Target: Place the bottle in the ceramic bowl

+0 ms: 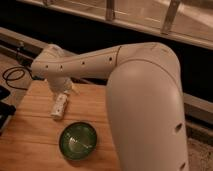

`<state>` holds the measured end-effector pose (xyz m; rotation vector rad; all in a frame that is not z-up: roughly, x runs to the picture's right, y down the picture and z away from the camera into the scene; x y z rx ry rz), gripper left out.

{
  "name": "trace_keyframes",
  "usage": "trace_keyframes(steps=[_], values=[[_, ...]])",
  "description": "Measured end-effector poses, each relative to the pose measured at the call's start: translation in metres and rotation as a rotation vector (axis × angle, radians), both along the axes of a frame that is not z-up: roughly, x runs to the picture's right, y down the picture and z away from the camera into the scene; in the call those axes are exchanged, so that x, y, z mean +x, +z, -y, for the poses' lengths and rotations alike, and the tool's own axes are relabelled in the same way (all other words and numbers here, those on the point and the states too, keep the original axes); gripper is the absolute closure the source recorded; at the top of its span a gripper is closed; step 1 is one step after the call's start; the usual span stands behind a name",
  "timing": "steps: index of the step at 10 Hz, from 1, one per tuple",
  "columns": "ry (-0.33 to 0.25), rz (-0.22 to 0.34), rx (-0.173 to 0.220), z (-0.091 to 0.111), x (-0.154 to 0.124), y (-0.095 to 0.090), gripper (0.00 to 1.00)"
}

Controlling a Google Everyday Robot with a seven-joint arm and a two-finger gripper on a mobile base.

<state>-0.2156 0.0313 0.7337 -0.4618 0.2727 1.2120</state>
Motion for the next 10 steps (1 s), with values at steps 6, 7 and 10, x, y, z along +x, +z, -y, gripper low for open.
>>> trace_keyframes(steps=[6, 7, 10], values=[[-0.084, 0.11, 0.015, 0.008, -0.078, 0.046, 0.35], [-0.081, 0.105, 0.0, 0.001, -0.079, 0.059, 0.35], [-0.057, 0.05, -0.042, -0.023, -0.061, 0.094, 0.35]])
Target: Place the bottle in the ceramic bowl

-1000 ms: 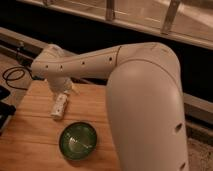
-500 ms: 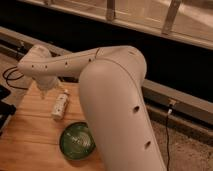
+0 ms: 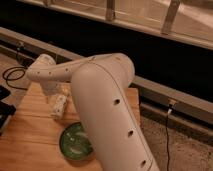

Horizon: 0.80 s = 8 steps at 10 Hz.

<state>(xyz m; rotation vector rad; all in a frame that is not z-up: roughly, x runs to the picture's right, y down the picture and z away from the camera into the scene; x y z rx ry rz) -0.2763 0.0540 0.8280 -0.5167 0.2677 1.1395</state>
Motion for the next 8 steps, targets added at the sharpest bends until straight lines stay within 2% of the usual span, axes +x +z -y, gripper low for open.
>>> trace_keyframes(steps=[5, 8], values=[[0.003, -0.005, -0.001, 0.001, -0.001, 0.0, 0.35], [-0.002, -0.033, -0.018, -0.014, -0.003, 0.026, 0.35]])
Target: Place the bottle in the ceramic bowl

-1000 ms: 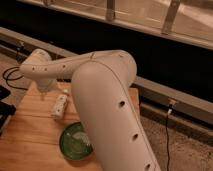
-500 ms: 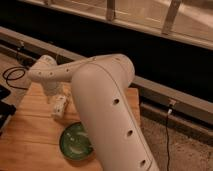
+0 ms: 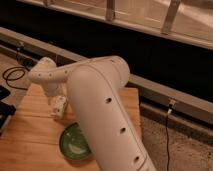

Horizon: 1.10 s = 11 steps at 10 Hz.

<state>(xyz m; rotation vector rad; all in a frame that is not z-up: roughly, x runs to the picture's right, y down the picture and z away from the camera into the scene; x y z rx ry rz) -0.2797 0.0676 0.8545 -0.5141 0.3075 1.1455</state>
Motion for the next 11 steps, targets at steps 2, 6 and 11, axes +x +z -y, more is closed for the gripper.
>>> trace_keyframes(steps=[2, 6, 11], values=[[0.001, 0.0, -0.026, -0.012, -0.003, 0.021, 0.35], [0.025, -0.016, -0.105, -0.036, 0.002, 0.063, 0.35], [0.03, -0.019, -0.119, -0.042, 0.005, 0.074, 0.79]])
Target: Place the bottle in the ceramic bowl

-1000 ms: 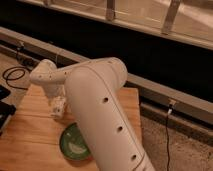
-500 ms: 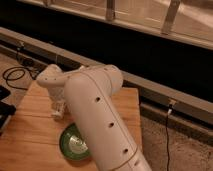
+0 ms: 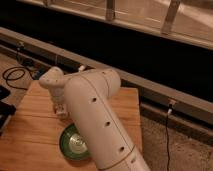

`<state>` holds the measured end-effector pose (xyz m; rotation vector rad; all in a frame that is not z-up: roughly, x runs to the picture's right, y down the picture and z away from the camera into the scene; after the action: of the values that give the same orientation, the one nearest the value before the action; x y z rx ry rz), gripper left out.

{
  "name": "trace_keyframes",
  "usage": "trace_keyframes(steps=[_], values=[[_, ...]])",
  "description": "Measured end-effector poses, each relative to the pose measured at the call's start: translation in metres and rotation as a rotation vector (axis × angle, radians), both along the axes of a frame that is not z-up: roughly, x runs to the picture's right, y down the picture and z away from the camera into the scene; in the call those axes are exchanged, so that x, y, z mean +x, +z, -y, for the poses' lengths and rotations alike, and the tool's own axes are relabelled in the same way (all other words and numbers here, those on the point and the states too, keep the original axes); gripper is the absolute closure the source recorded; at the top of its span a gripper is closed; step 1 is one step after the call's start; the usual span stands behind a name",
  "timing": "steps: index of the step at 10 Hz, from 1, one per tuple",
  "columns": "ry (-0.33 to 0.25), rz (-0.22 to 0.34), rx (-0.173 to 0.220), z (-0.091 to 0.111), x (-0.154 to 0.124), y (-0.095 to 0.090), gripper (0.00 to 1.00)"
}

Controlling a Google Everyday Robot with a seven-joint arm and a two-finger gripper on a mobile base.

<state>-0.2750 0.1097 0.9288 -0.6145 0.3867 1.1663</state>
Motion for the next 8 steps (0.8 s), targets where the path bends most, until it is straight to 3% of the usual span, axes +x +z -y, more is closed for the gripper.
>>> trace_keyframes(steps=[2, 3, 5, 8], values=[[0.002, -0.003, -0.003, 0.001, 0.002, -0.001, 0.97], [0.003, -0.003, -0.003, 0.001, 0.002, -0.001, 1.0], [0.011, 0.026, 0.017, 0.006, -0.001, -0.008, 1.0], [0.015, 0.082, 0.081, 0.043, 0.013, -0.041, 1.0]])
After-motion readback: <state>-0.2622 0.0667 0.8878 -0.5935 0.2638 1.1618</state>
